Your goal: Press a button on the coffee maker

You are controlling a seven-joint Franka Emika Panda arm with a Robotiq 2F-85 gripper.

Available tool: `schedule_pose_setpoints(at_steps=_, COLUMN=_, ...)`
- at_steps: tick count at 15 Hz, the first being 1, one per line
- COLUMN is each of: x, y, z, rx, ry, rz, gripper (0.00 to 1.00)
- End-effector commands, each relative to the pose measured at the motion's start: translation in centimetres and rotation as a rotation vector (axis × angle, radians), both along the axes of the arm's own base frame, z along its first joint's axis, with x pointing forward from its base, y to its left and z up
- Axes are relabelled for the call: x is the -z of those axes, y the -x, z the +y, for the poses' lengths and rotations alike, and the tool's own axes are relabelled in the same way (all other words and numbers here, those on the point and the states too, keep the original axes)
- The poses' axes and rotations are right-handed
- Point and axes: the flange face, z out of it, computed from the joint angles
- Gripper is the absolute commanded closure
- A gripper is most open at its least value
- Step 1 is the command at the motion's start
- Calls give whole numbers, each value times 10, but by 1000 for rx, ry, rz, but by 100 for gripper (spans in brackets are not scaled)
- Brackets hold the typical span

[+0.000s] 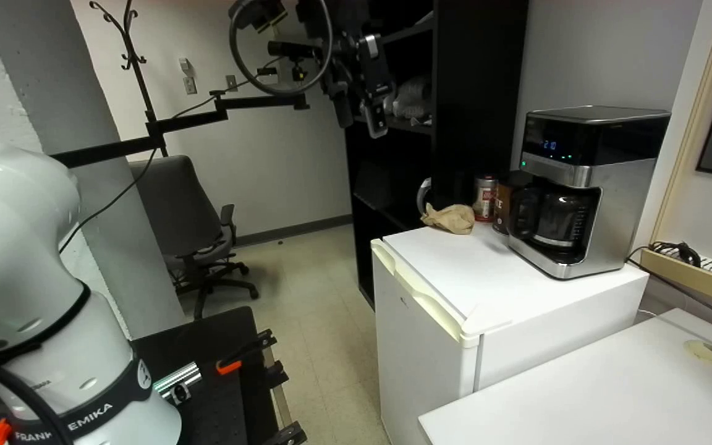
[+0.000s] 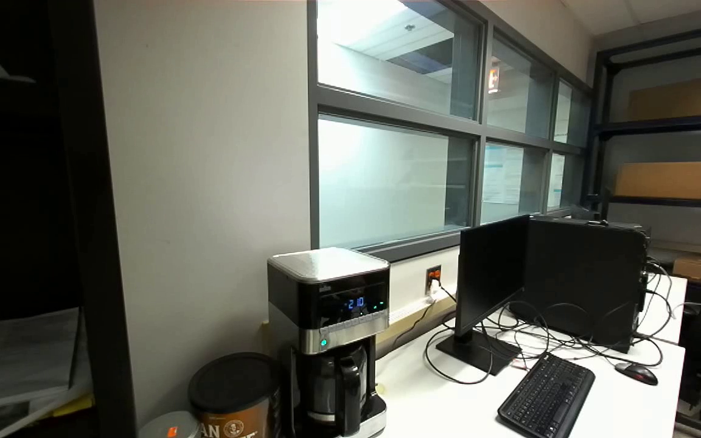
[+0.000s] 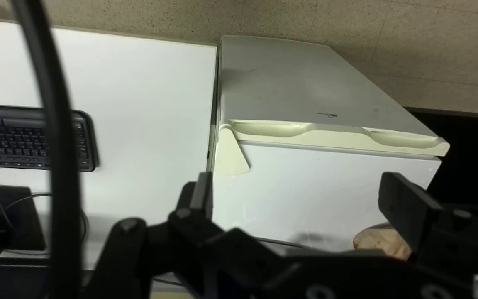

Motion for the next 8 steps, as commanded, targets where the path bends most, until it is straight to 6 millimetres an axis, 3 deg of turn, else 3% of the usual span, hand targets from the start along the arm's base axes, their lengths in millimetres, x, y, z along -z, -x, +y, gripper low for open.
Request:
schedule_pose_setpoints(at_steps=1, x=-1, y=-4, z=1, rx=-5, ry=-3, rz=1, gripper=0)
schedule_pose_setpoints(at_steps=5, x=3, y=-27, z=3, rx=-19, ry=8, rz=-1, gripper=0)
schedule_pose_setpoints(at_steps=8, x=7, y=-57, z=8, rx=-26, ry=36, rz=5, gripper=0)
